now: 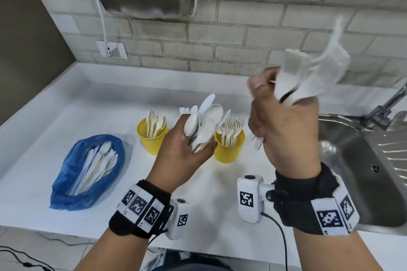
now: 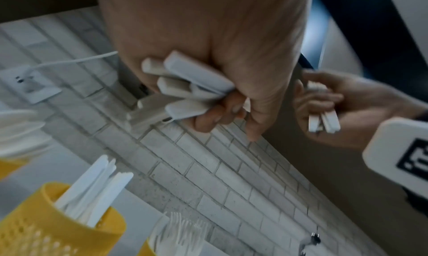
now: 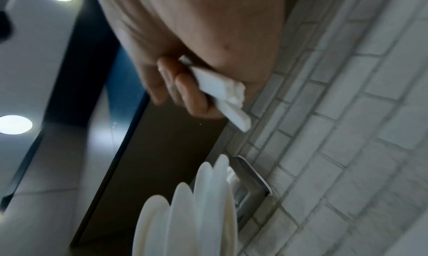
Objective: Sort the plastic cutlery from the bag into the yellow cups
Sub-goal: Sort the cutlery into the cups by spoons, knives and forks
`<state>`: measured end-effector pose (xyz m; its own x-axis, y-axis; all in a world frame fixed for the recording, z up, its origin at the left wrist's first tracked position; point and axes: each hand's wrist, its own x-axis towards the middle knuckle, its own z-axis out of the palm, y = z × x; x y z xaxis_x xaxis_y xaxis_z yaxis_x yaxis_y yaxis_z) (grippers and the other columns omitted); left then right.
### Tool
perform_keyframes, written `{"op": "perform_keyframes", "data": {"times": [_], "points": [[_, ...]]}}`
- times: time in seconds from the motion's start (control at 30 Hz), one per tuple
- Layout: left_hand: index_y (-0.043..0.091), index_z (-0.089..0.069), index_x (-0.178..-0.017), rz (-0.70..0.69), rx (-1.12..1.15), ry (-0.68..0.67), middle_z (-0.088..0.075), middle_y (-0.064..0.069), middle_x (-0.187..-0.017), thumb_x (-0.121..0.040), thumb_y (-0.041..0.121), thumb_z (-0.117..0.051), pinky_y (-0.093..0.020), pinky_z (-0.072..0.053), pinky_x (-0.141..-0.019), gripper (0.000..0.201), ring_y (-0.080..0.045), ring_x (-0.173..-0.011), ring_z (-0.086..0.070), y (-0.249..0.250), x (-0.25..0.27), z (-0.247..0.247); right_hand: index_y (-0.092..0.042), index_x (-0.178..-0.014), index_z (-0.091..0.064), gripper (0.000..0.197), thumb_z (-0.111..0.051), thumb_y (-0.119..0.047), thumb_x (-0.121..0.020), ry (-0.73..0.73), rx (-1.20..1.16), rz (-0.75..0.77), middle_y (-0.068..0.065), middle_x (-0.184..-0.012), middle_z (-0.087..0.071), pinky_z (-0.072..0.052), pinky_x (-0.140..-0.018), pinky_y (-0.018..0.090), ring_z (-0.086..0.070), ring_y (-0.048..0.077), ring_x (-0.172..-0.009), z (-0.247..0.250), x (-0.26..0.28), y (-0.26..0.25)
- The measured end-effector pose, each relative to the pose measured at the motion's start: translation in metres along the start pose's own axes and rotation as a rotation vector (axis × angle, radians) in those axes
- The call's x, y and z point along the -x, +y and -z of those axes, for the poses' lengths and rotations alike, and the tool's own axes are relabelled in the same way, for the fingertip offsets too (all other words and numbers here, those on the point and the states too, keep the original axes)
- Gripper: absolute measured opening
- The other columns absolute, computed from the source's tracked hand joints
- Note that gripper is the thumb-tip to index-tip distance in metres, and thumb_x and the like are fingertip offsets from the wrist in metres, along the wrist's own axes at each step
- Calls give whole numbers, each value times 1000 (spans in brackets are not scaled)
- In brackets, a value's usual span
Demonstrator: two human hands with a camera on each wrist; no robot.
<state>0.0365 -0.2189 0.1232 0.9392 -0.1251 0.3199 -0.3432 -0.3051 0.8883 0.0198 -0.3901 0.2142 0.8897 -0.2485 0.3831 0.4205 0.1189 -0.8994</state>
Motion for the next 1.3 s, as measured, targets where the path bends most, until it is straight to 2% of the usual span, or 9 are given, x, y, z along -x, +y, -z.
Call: {"op": "perform_keyframes", "data": {"times": [0.13,0.3,0.4,0.53,0.77,0.87,1.03,1.17,1.3], "points": [[28,-53,-116,-100,-214,57,-67,9,-95,-79,12,-82,-29,-51,-66,50,-13,-80,-64,-7,0,-1,-16,-81,-75,11,-74,-9,-90,-307,454,-54,-3,-69,-74,-49,-60,20,-62,6,-58,-7,7,-2],[23,-51,-121,-221,-421,140,-64,0,-109,-75,10,-84,-26,-48,-64,59,-13,-93,-57,-12,-1,3,-22,-77,-75,12,-74,-20,-89,-302,619,-68,-5,-70,-72,-53,-61,28,-65,10,-64,-10,14,8],[28,-45,-118,-248,-505,162,-63,-2,-105,-76,15,-86,-35,-51,-56,60,-15,-90,-55,-14,0,4,-30,-73,-72,18,-75,-23,-89,-344,694,-31,-12,-66,-69,-43,-55,14,-60,3,-60,-10,13,7],[25,-49,-118,-285,-587,171,-62,-3,-101,-74,15,-86,-34,-49,-48,58,-19,-81,-58,-17,2,5,-39,-53,-57,44,-76,-23,-89,-400,747,-54,-17,-49,-55,-36,-51,11,-52,2,-51,-10,9,6],[23,-51,-118,-331,-689,173,-61,-3,-97,-70,14,-89,-32,-46,-41,62,-27,-73,-65,-24,3,2,-13,-56,-57,40,-74,-31,-87,-427,802,-113,5,-49,-44,-27,-44,21,-32,11,-47,-9,6,11],[23,-50,-118,-318,-661,183,-61,-1,-98,-73,17,-88,-33,-47,-43,59,-20,-80,-59,-29,2,0,-27,-52,-54,38,-70,-26,-87,-394,866,-30,-2,-45,-42,-31,-46,26,-36,15,-48,-9,7,15],[19,-56,-120,-222,-614,150,-63,4,-107,-79,20,-84,-32,-48,-50,50,-15,-87,-57,-36,2,3,-14,-68,-54,21,-64,-29,-79,-312,986,238,1,-52,-48,-46,-51,42,-46,29,-53,-7,6,23],[22,-57,-120,-155,-585,143,-64,9,-106,-88,31,-79,-31,-47,-54,40,-16,-84,-59,-35,3,4,-12,-80,-66,13,-72,-23,-79,-159,973,447,4,-61,-62,-48,-49,38,-55,31,-54,-3,4,25],[20,-57,-116,-118,-582,164,-67,8,-97,-88,29,-74,-27,-39,-55,34,-20,-80,-61,-30,3,6,-15,-73,-57,18,-70,-17,-86,13,838,465,-11,-54,-46,-36,-52,25,-40,17,-56,0,4,30]]}}
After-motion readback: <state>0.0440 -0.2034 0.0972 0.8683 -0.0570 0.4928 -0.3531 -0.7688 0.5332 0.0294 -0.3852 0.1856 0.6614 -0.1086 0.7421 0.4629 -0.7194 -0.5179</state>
